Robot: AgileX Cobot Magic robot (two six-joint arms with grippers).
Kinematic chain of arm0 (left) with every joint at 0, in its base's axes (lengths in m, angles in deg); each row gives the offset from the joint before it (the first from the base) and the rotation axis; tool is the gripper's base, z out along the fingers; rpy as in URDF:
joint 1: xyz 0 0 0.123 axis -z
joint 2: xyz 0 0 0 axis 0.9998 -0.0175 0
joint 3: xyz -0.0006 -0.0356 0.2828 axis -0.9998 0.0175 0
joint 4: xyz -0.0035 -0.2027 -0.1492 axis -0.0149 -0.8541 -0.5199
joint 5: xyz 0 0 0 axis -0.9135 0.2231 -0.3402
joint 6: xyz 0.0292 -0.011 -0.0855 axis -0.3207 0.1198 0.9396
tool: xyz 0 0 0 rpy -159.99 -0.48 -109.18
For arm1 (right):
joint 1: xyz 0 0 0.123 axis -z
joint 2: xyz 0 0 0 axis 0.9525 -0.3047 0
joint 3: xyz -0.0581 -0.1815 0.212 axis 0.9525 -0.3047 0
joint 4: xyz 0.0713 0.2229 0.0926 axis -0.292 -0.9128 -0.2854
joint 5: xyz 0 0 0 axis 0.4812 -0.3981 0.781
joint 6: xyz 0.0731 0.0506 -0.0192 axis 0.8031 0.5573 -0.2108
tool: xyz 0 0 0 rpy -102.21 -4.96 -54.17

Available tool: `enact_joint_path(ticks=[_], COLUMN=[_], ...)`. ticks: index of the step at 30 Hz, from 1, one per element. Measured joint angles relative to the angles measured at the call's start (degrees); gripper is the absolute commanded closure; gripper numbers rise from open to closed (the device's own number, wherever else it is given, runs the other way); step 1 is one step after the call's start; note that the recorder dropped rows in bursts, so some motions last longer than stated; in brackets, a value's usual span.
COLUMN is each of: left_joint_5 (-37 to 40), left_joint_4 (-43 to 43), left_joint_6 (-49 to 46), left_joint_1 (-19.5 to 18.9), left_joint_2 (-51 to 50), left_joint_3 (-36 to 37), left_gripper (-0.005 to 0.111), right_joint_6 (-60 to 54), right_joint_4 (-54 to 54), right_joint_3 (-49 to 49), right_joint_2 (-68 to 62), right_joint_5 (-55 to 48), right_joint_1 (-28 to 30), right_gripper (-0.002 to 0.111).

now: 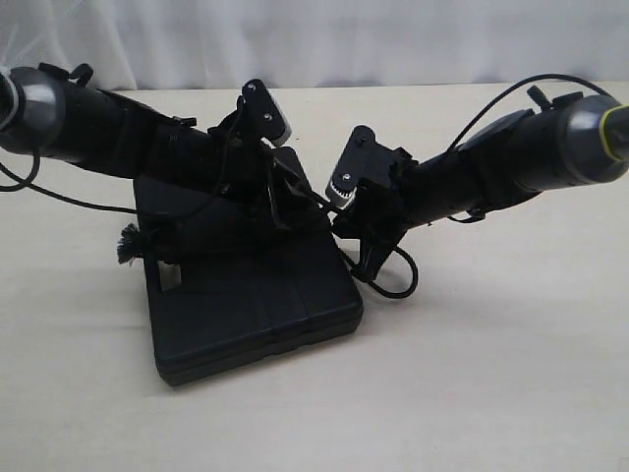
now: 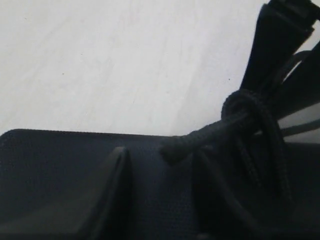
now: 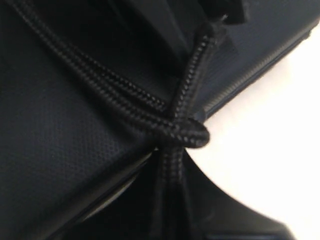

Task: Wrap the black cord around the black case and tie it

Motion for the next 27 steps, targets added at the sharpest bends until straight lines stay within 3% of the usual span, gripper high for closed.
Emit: enact_joint_path(ticks=[13, 19, 27], left_joint_5=[6.26, 6.40, 6.02], left_joint_4=[-0.97, 2.72, 3.89], left_joint_6=[0.00, 0.00, 0.00], left_joint_1=[0.00, 0.00, 0.00], left_joint_2=[0.06, 0.06, 0.58], left_joint_3=[-0.33, -0.33, -0.33], left_gripper=[0.069, 0.049, 0.049], right_joint_6=[-0.79, -0.84, -0.93], right_joint_4=[0.00, 0.00, 0.00], right_joint_3=[0.00, 0.00, 0.00], right_joint_2=[0.00, 0.00, 0.00], right_joint_5=[-0.48, -0.48, -0.48], right_joint_1=[0.00, 0.00, 0.00], right_gripper=[0.104, 0.104, 0.104])
